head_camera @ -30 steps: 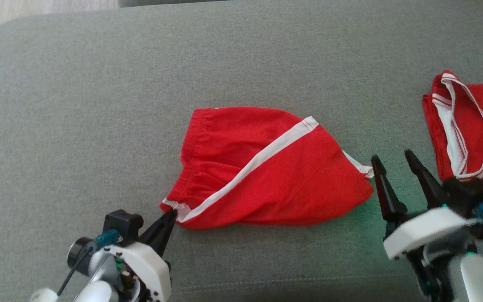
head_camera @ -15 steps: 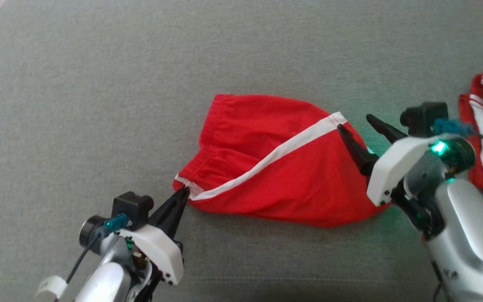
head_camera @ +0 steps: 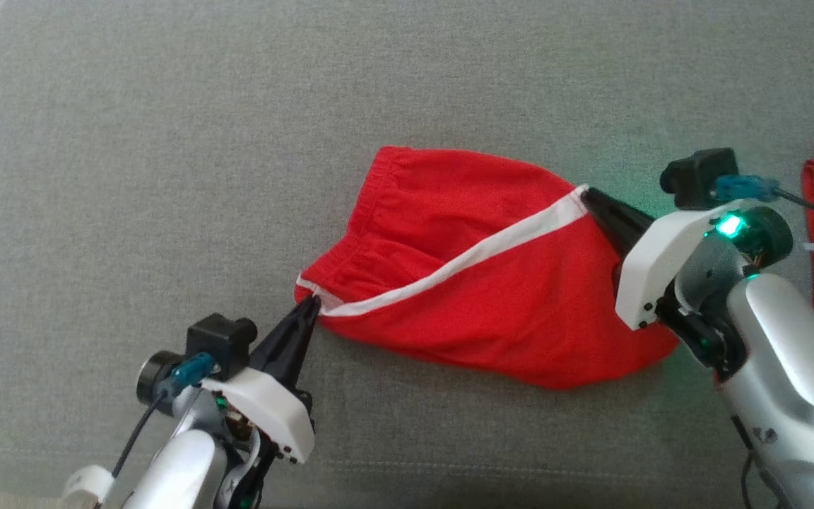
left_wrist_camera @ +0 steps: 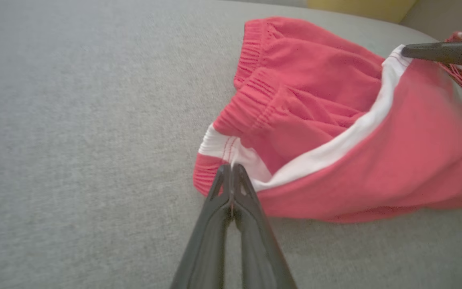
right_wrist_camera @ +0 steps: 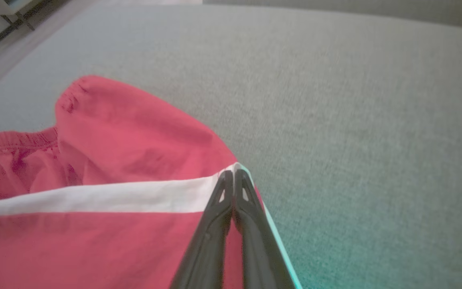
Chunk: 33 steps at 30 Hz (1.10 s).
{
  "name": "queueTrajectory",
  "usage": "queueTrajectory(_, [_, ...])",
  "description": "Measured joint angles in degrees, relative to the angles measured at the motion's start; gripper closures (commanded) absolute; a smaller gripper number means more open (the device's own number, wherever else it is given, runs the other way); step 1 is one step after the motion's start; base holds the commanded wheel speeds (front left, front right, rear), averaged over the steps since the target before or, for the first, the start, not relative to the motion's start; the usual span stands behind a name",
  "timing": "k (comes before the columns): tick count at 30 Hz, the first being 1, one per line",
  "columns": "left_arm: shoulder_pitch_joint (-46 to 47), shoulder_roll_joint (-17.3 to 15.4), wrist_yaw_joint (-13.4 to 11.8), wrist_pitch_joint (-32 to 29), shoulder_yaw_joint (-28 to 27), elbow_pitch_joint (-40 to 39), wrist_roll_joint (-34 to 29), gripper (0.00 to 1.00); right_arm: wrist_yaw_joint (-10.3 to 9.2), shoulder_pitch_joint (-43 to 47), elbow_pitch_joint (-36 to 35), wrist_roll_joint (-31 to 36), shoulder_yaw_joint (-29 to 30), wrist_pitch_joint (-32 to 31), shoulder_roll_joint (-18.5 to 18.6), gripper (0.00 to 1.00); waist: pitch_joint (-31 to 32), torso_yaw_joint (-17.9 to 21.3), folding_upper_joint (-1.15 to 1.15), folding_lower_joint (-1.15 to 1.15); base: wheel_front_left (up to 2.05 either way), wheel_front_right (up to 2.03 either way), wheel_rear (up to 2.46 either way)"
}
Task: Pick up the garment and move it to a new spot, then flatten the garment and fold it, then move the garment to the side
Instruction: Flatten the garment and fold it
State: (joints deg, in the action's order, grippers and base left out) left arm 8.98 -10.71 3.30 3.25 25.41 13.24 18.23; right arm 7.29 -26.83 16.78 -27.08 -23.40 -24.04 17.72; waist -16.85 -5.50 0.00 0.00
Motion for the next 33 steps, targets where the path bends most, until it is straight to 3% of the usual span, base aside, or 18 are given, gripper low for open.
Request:
queueTrajectory(5, [0.0, 0.3, -2.0, 3.3, -1.5, -2.5, 0.4, 1.0, 0.0, 1.2, -4.8, 0.2, 1.6, 6.3, 0.8, 1.0, 1.1, 0.0, 0.0, 0.0, 0.0, 0.0, 0.0])
queueTrajectory(13, [1.7, 0.1, -5.4, 6.2, -5.9, -15.7, 1.1, 1.0, 0.0, 7.5, -20.3, 3.6, 9.3, 16.3, 0.5, 1.0, 4.2, 1.2, 0.0, 0.0, 0.0, 0.0, 0.0])
queueTrajectory(23, [9.2, 0.0, -7.4, 5.2, -7.8, -33.4, 0.0, 1.0, 0.0, 7.6, -39.9, 8.5, 16.0, 18.4, -1.0, 1.0, 8.2, 3.8, 0.0, 0.0, 0.0, 0.0, 0.0])
queueTrajectory(29, [14.0, -0.6, -7.8, 2.0, -9.0, -37.7, -0.5, 1.0, 0.0, 7.3, -43.5, 8.1, 18.4, 16.4, -1.4, 1.0, 9.1, 4.9, 0.0, 0.0, 0.0, 0.0, 0.0])
queueTrajectory(33, [19.2, -0.7, -6.7, 0.9, -9.4, -33.6, 0.5, 1.0, 0.0, 3.1, -39.7, 5.7, 18.2, 15.9, -1.5, 1.0, 8.3, 5.1, 0.0, 0.0, 0.0, 0.0, 0.0])
